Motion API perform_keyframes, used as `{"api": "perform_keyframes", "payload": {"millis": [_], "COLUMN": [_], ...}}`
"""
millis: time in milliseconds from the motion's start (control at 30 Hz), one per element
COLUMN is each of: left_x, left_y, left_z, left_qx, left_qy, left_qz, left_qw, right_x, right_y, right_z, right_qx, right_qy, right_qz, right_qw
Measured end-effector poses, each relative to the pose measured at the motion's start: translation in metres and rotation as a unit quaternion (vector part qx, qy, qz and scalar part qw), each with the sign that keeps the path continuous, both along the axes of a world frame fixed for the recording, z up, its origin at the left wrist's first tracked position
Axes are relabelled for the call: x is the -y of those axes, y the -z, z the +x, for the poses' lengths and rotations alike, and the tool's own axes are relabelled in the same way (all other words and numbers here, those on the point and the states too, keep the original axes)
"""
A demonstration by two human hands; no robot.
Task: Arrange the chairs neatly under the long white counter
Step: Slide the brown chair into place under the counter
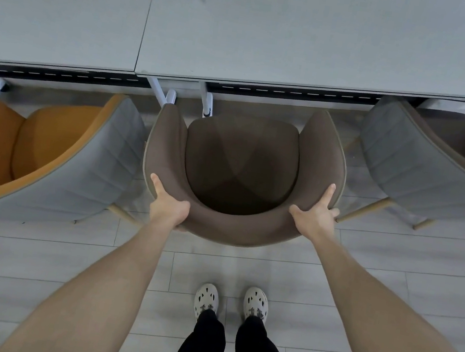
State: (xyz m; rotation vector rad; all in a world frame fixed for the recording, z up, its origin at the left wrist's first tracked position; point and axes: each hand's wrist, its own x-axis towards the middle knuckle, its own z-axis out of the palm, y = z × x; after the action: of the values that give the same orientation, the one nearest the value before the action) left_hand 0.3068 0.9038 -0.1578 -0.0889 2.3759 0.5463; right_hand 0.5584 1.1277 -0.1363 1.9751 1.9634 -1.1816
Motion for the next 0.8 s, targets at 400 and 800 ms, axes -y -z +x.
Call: {"api": "perform_keyframes", "payload": {"millis": [400, 800], "left_x": [-0.001, -0.117], "left_y": [-0.021, -0.108], "left_z": [-0.016, 0.057], "left_qx": [0.015, -0.071], "left_qy": [0.048, 0.496], "left_qz": [-0.028, -0.026], "left_qw": [0.998, 0.865], "right_x": [-0.005, -0.068], "right_y": [-0.006, -0.050], "right_z": [0.021, 0.138], "right_qx": [-0.011, 0.072], "right_qy": [-0.048, -0.217], "right_qz": [-0.020, -0.011], "right_qw": [0.999, 0.973]}}
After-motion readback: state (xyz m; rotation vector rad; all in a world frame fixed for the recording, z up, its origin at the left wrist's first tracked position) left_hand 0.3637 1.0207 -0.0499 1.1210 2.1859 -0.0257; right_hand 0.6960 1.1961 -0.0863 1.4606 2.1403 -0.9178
